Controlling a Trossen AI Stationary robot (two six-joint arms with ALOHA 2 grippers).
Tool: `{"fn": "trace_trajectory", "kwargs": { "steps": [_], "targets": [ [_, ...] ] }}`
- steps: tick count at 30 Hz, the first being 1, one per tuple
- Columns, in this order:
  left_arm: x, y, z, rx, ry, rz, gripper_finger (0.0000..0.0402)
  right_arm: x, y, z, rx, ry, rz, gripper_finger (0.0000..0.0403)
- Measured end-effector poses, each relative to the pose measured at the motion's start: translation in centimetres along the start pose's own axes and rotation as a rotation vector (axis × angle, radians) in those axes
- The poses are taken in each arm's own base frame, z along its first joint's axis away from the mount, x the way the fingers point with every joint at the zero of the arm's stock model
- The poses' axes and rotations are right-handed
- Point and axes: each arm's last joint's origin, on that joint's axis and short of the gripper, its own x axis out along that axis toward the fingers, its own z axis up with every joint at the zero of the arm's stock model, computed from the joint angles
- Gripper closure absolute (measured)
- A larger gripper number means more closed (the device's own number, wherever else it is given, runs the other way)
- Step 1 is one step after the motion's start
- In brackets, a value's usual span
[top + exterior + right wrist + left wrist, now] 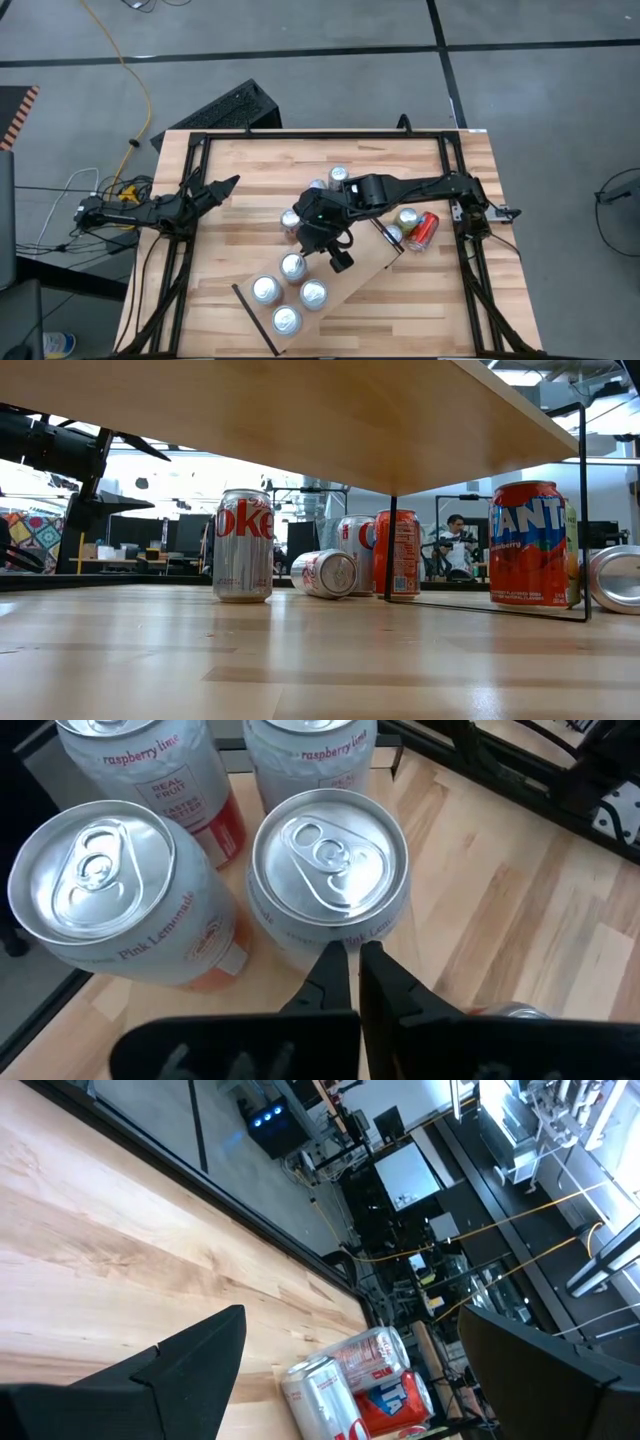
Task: Place canned beverage on shelf
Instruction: Put the orange white soda can on the shelf aligned with the other orange white soda can, then put the red silver soda can on the shelf
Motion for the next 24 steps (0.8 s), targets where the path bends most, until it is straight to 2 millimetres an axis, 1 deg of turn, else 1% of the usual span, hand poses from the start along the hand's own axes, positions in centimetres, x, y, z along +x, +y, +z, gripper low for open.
{"fn": "trace_trajectory", "kwargs": {
  "steps": [7,11,13,17,21,24],
  "targets": [
    [0.0,0.0,0.0,-0.005,0.004,-0.002,0.0051,-0.1,-0.5,-0.1,0.038,0.0,-0.032,0.039],
    [0.0,0.0,0.0,-0.006,0.007,-0.005,0.0051,-1.8,-0.8,0.0,0.047,0.019,-0.096,0.0373],
    [0.0,0.0,0.0,-0.006,0.007,-0.004,0.0051,-3.3,-0.8,0.2,0.047,0.013,-0.128,0.0357],
    [0.0,0.0,0.0,-0.007,0.007,-0.004,0.0051,-5.6,-1.4,-0.3,0.068,0.062,-0.215,0.0315],
    [0.0,0.0,0.0,-0.005,0.007,-0.004,0.0051,-7.6,-2.8,-2.0,0.121,0.185,-0.341,0.0268],
    [0.0,0.0,0.0,-0.005,0.008,-0.005,0.0051,-8.9,-4.4,-3.9,0.207,0.297,-0.391,0.0229]
  ]
}}
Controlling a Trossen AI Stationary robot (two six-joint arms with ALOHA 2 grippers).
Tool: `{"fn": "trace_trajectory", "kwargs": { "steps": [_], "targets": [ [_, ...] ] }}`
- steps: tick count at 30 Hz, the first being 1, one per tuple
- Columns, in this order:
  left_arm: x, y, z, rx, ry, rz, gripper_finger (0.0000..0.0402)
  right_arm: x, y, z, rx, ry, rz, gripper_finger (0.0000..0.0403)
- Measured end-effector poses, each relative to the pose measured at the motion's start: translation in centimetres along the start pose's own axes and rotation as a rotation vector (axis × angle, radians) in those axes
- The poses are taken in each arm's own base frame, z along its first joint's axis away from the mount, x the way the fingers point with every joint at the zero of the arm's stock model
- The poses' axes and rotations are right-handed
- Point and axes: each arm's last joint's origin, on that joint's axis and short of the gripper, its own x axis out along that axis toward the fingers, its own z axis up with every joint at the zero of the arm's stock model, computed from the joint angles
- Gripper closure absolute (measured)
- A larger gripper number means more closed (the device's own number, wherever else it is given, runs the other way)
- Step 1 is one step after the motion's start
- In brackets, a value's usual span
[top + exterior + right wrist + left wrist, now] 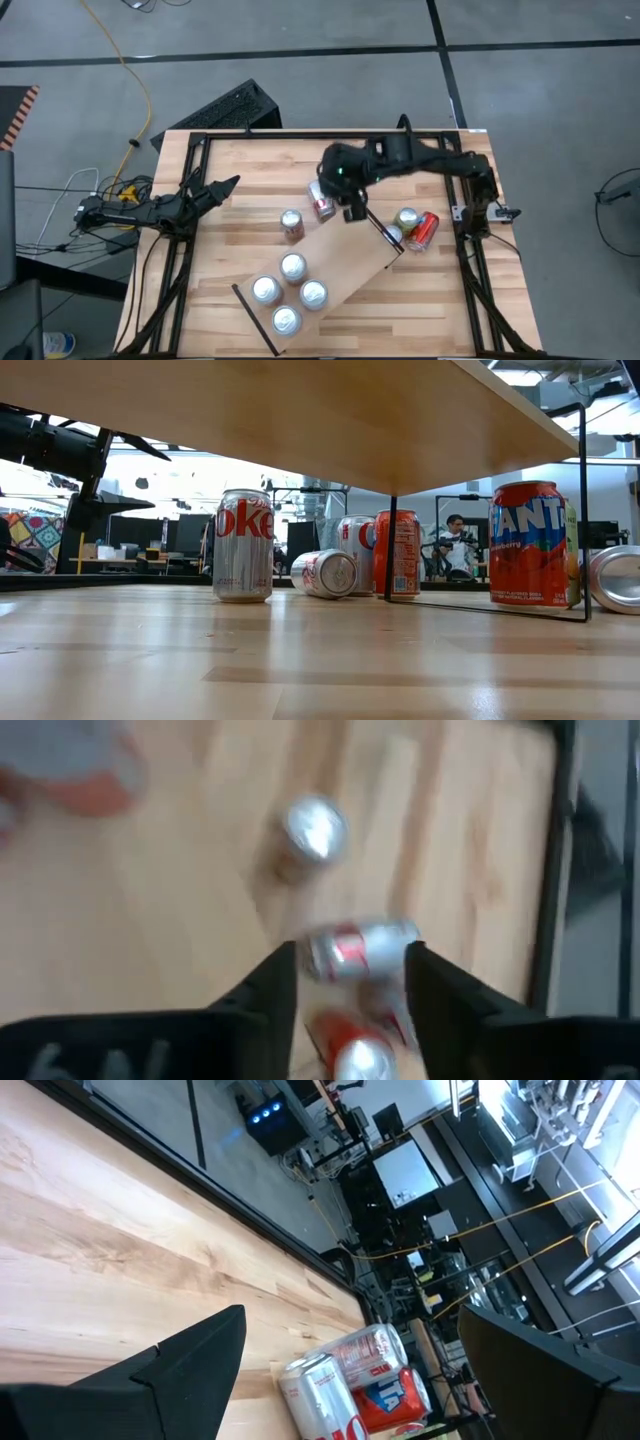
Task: Place canned beverage on shelf
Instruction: Put the red silver soda can on the shelf
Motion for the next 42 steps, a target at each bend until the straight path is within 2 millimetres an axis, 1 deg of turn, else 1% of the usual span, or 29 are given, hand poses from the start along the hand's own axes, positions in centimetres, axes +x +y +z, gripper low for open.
{"fn": "trace_trajectory", "kwargs": {
  "steps": [4,7,10,12,15,17,20,23,28,30,34,37,40,42],
  "targets": [
    [0.0,0.0,0.0,0.0,0.0,0.0,0.0051,0.6,-3.6,-2.5,0.112,0.146,-0.016,0.018],
    [0.0,0.0,0.0,0.0,0.0,0.0,0.0051,1.4,-6.3,-4.0,0.187,0.183,-0.039,0.0156],
    [0.0,0.0,0.0,0.0,0.0,0.0,0.0051,2.2,-8.7,-5.4,0.262,0.167,0.004,0.0148],
    [0.0,0.0,0.0,0.0,-0.001,0.001,0.0051,3.2,-9.9,-6.1,0.301,0.135,0.022,0.0147],
    [0.0,0.0,0.0,0.001,-0.009,0.006,0.0051,5.2,-11.6,-7.3,0.34,0.12,0.007,0.0147],
    [0.0,0.0,0.0,0.002,-0.015,0.01,0.0051,6.0,-12.2,-8.1,0.333,0.127,0.006,0.0147],
    [0.0,0.1,0.1,0.005,-0.035,0.023,0.0051,7.2,-12.6,-8.8,0.288,0.119,-0.002,0.0147],
    [0.0,0.2,0.1,0.008,-0.057,0.037,0.0051,8.5,-12.5,-9.4,0.241,0.136,0.015,0.0147],
    [0.0,0.2,0.2,0.004,-0.066,0.043,0.0051,10.0,-12.1,-9.9,0.146,0.126,0.032,0.0147],
    [0.0,0.2,0.2,0.004,-0.066,0.043,0.0051,10.3,-12.0,-10.1,0.126,0.132,0.038,0.0147],
    [0.0,0.2,0.2,0.003,-0.068,0.044,0.0051,10.3,-11.9,-9.7,0.107,0.108,0.037,0.0146],
    [0.0,0.2,0.2,0.005,-0.078,0.051,0.0051,10.4,-11.7,-9.5,0.103,0.099,0.035,0.0134],
    [0.0,0.2,0.2,0.005,-0.08,0.053,0.0051,10.5,-11.3,-9.2,0.133,0.1,0.039,0.0112],
    [0.0,0.2,0.2,0.005,-0.08,0.052,0.0051,11.5,-10.9,-8.9,0.134,0.108,0.053,0.0094]
  ]
}}
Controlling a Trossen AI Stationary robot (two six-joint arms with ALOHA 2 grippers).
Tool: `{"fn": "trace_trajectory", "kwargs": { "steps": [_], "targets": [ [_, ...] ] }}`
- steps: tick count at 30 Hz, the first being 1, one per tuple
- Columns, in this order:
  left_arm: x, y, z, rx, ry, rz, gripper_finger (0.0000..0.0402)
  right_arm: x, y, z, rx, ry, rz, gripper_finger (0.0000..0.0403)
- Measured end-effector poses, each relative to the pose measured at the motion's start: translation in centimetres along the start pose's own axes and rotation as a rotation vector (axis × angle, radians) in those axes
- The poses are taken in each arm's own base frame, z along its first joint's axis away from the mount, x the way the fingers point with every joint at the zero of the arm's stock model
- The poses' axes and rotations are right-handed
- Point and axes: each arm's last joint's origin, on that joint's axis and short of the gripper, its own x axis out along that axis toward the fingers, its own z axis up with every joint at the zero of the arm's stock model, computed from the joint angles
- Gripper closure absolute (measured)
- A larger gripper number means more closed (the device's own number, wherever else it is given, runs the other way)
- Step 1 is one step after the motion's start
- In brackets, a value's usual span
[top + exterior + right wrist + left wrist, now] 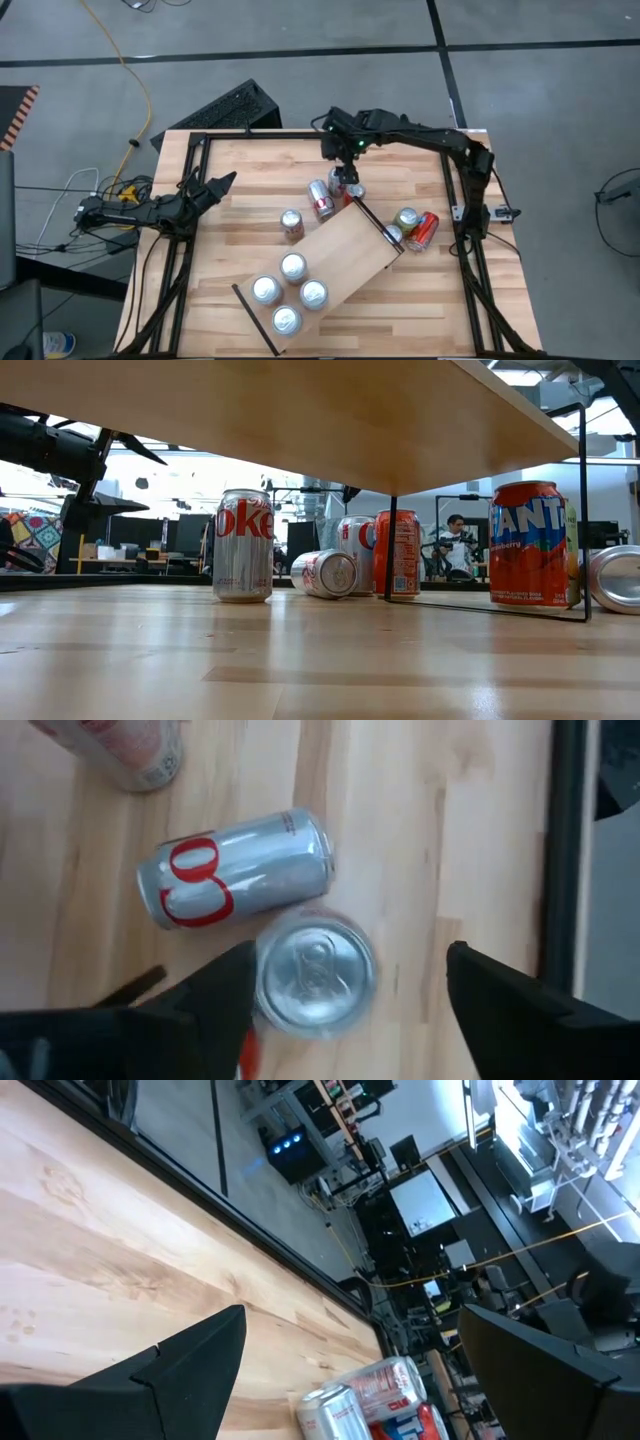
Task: Place canned beverage on shelf
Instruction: Put the red silver soda can on the shelf
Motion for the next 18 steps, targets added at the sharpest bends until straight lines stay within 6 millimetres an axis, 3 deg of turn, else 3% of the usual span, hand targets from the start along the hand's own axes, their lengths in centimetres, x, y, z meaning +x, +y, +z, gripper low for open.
{"fn": "trace_trajectory", "kwargs": {
  "steps": [7,18],
  "targets": [
    [0.0,0.0,0.0,-0.001,0.0,0.0,0.0051,2.7,0.5,-0.4,-0.028,0.104,0.036,0.0045],
    [0.0,0.0,0.0,0.002,-0.002,0.002,0.0051,6.5,-0.2,-1.2,-0.015,0.222,0.028,0.0039]
  ]
}}
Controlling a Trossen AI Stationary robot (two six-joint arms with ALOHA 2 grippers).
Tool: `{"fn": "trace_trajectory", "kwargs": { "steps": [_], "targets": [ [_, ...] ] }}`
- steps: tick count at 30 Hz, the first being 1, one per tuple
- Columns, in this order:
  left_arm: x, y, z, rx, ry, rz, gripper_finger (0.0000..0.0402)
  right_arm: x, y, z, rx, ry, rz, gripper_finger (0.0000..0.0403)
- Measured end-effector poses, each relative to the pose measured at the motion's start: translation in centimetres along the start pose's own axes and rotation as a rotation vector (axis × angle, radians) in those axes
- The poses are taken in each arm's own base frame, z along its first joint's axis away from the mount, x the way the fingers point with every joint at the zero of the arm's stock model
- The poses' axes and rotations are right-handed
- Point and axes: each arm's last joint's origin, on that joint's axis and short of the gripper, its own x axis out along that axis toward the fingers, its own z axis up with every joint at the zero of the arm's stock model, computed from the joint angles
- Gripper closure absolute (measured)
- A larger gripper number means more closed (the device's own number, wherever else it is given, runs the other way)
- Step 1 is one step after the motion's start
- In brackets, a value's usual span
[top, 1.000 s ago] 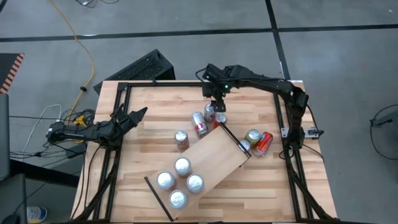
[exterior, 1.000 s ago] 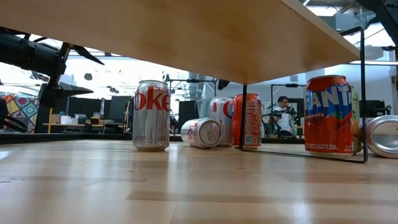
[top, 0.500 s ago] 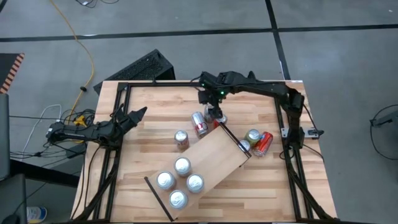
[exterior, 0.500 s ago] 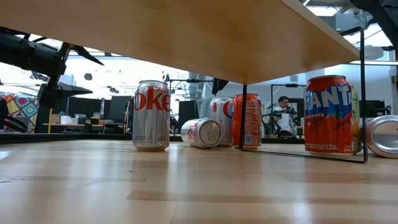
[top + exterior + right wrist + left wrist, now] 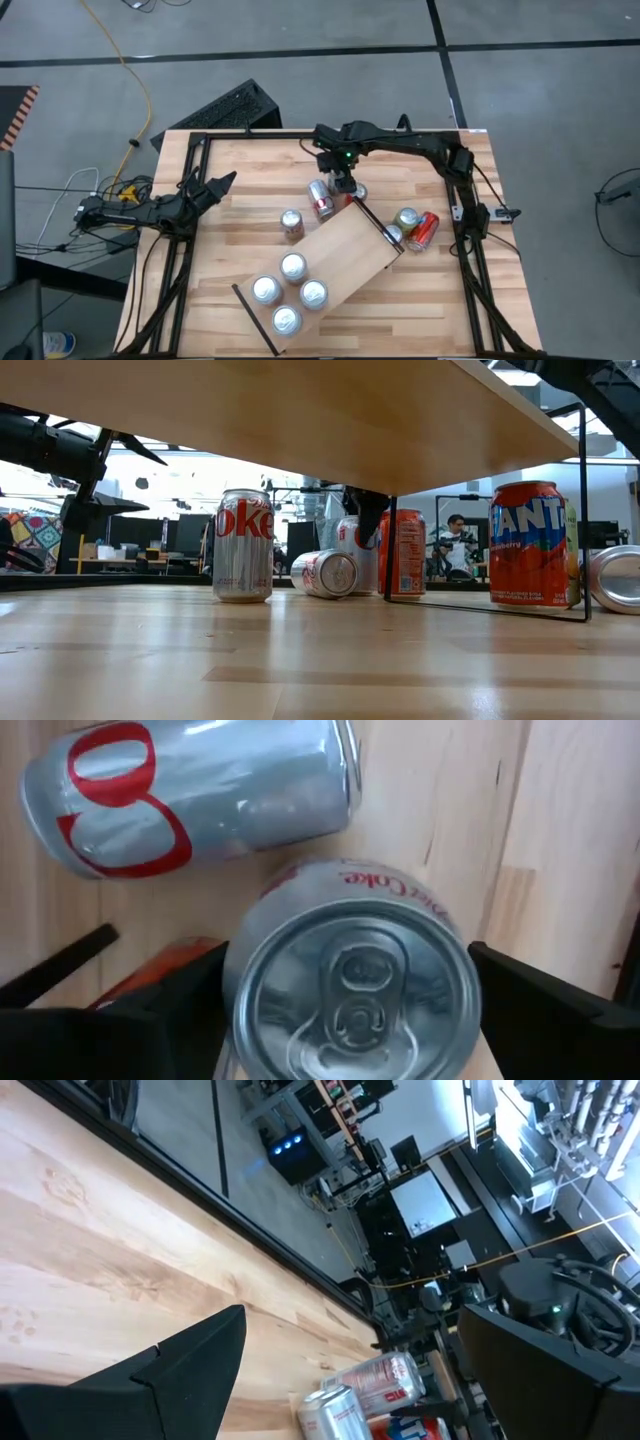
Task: Place canned beverage on shelf
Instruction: Put the red silver soda can on the shelf
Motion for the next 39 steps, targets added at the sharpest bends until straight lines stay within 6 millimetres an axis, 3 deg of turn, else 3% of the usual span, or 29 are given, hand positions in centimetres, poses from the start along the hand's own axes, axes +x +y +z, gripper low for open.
{"fn": "trace_trajectory", "kwargs": {
  "steps": [7,15,21,30,39],
  "targets": [
    [0.0,0.0,0.0,0.0,0.0,0.0,0.0051,0.2,0.0,0.5,-0.006,-0.035,-0.017,0.0046],
    [0.0,0.0,0.0,0.001,0.0,0.0,0.0051,0.1,0.0,0.4,-0.009,-0.023,-0.012,0.0132],
    [0.0,0.0,0.0,0.001,0.0,0.0,0.0051,-0.7,0.0,0.2,-0.022,-0.002,-0.031,0.0137],
    [0.0,0.0,0.0,0.012,0.001,0.0,0.0051,-6.9,-0.1,1.0,0.004,-0.042,-0.175,0.0137],
    [0.0,0.0,0.0,0.008,0.001,-0.001,0.0051,-13.8,4.1,2.6,-0.013,-0.086,-0.205,0.0137]
  ]
}}
